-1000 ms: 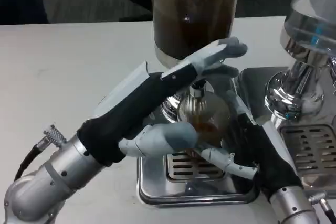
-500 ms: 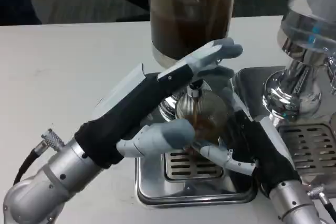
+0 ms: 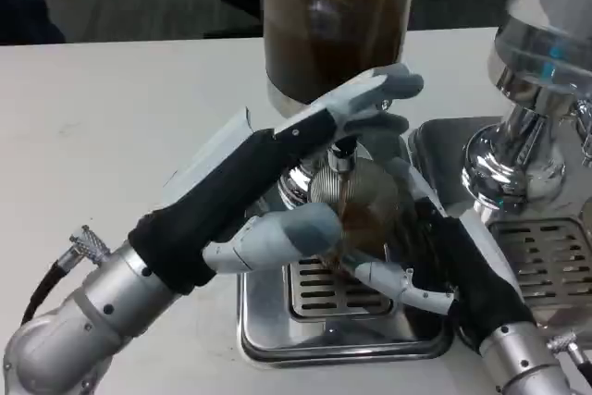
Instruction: Grasp the cup under the faucet to collect the drink, then remove the cup.
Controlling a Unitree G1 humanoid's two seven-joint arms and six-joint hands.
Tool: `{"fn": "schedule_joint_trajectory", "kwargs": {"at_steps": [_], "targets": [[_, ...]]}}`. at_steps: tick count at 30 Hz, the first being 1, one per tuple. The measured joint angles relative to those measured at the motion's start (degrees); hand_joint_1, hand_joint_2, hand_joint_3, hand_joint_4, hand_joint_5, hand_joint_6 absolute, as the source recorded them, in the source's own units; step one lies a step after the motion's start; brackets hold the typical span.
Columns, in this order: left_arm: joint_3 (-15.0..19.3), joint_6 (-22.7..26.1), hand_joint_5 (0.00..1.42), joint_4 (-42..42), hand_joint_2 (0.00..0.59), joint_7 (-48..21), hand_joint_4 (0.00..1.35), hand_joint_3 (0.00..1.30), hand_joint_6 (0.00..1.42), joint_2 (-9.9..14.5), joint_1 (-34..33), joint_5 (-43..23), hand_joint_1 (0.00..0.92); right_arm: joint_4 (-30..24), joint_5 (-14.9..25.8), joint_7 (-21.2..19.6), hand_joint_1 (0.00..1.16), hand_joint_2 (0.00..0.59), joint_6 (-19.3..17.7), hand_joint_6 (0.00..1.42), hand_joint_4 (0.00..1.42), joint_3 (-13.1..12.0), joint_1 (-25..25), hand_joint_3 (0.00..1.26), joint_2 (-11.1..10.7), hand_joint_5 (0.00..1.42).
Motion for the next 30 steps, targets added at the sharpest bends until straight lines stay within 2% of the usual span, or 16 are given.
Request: {"fn": "schedule_joint_trajectory", "kwargs": {"at_steps": [5, 10, 17, 21, 26, 30], "targets": [[1.00, 0.00, 0.20, -0.83, 0.086, 0.61, 0.04, 0.16, 0.11, 0.00, 0.43, -0.03, 0.000, -0.33, 0.37, -0.09, 0.70, 0.187, 0.00, 0.00, 0.00, -0.01, 0.11, 0.00, 0.46, 0.00], [3.99, -0.45, 0.19, -4.04, 0.095, 1.88, 0.04, 0.15, 0.09, -0.26, 0.89, -0.55, 0.000, -0.36, 0.39, -0.21, 0.70, 0.187, -0.64, 0.00, 0.00, 0.21, 0.08, 0.00, 1.23, 0.00], [11.52, -2.77, 0.16, -6.01, 0.107, 6.65, 0.02, 0.14, 0.07, -1.78, 3.49, -1.38, 0.000, 0.87, 0.39, -0.02, 0.70, 0.187, -1.78, 0.00, 0.00, 0.46, -0.39, 0.00, 2.13, 0.00], [18.45, -8.94, 0.10, -4.43, 0.112, 11.97, 0.00, 0.10, 0.00, -1.66, 8.44, 8.81, 0.000, 2.49, 0.39, -0.01, 0.70, 0.188, -2.81, 0.00, 0.00, 0.47, -1.47, 0.00, 2.34, 0.00], [22.61, -11.55, 0.08, -0.39, 0.112, 15.75, 0.00, 0.08, 0.00, -1.84, 12.83, 10.61, 0.000, 3.87, 0.38, 0.00, 0.70, 0.192, -3.62, 0.00, 0.00, 0.58, -2.30, 0.00, 2.42, 0.00], [24.33, -13.22, 0.07, 3.94, 0.119, 18.94, 0.00, 0.08, 0.00, -2.86, 15.11, 10.83, 0.000, 4.22, 0.36, 0.03, 0.70, 0.194, -3.89, 0.00, 0.00, 0.66, -2.56, 0.00, 2.42, 0.00]]}}
